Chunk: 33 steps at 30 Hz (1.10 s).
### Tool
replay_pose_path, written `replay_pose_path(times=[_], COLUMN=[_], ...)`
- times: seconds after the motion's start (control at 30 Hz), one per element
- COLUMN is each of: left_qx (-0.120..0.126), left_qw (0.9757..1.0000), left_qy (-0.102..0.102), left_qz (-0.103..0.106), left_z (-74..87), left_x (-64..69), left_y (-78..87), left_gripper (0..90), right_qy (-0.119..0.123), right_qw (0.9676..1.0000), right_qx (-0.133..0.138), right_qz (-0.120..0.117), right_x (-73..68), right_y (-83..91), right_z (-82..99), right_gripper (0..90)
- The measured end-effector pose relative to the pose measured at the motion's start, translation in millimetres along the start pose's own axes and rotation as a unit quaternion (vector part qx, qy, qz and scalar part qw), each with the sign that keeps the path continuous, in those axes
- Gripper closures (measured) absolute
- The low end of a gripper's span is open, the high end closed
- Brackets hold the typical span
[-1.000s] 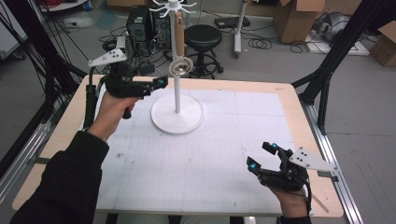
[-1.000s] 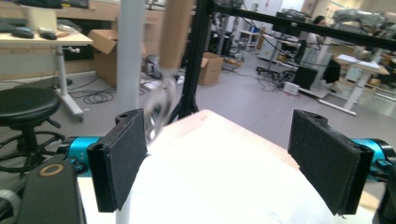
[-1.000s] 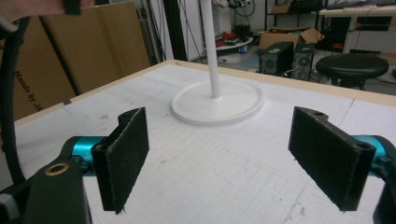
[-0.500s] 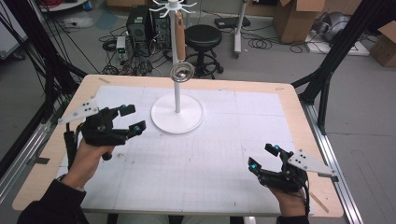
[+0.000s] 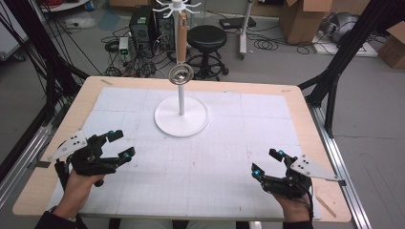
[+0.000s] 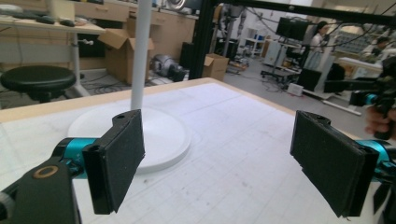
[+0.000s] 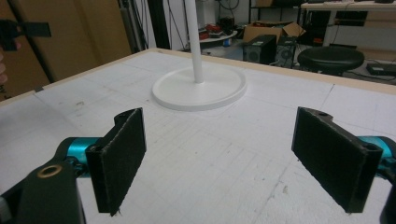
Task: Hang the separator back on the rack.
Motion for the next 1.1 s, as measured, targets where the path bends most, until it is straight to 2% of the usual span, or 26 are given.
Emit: replay_pose_path(times=[0.27,0.6,1.1], left_qx=[-0.005,-0.01,-0.012], left_qw=[0.9998,0.9997,0.9996], left_qy=[0.014,0.021,0.024], left_qz=[-0.01,-0.01,-0.012], left_z=[15.2,19.4,20.0], left_x=[-2.4,-4.6,-5.9], left_y=[6.1,6.0,5.0], left_gripper=[18.3,18.8,18.9], right_qy=[0.005,0.007,-0.002], right_qw=[1.0,0.9999,1.0], right_qx=[0.0,0.002,-0.001], right_qz=[0.004,0.008,0.008], right_x=[-2.5,-3.6,-0.1], right_y=[1.6,1.9,1.1], right_z=[0.0,-0.3,1.7], right_gripper=[16.3,16.4,16.4])
Point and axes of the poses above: each handheld gripper's, and its own axes: y roughly backward along the jaws, z roughly out of its underside, x roughly to its right, the point moved 3 cm from there along -y, roughly forward along the jaws, and after that the axes turned 12 degrees about -x, right-handed, at the moved point
